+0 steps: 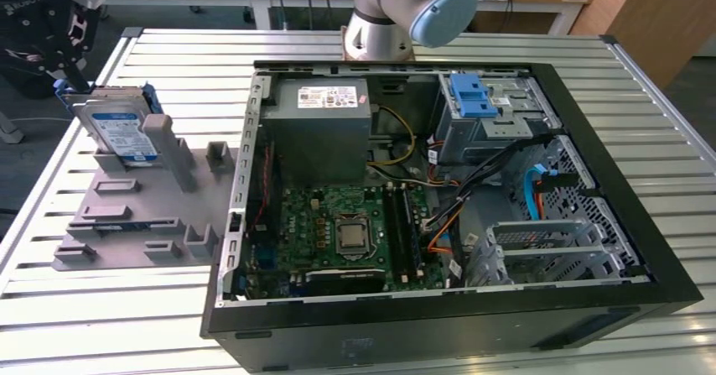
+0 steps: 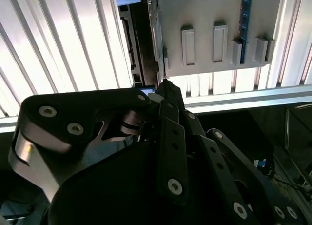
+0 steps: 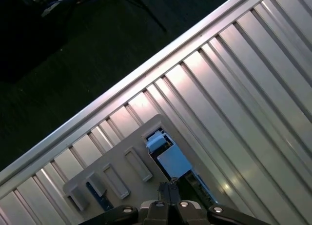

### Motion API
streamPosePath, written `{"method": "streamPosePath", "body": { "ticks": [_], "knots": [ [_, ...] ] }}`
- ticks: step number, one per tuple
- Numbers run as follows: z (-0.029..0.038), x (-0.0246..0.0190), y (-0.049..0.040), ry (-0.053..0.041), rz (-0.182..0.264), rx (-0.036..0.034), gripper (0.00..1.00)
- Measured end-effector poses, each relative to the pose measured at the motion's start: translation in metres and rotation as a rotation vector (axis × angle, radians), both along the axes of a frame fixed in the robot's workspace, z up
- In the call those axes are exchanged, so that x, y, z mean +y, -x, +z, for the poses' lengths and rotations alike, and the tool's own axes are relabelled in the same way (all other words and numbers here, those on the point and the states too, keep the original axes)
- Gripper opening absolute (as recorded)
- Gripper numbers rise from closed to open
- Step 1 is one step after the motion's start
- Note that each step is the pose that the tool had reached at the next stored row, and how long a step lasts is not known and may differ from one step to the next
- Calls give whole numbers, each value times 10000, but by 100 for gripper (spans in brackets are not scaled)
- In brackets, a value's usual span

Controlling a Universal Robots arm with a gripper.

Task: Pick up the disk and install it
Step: 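Pick up the disk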

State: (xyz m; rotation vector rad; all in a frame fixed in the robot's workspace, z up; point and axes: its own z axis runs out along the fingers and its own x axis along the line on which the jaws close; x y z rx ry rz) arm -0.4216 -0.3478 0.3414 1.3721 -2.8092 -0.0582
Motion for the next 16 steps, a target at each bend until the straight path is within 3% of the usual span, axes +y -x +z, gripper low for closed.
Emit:
{"method": "streamPosePath", "body": {
  "ticks": [4,16],
  "knots": [
    [1,0,1,0,285,-17,11],
    [0,0,1,1,472,-25,11]
  ]
}}
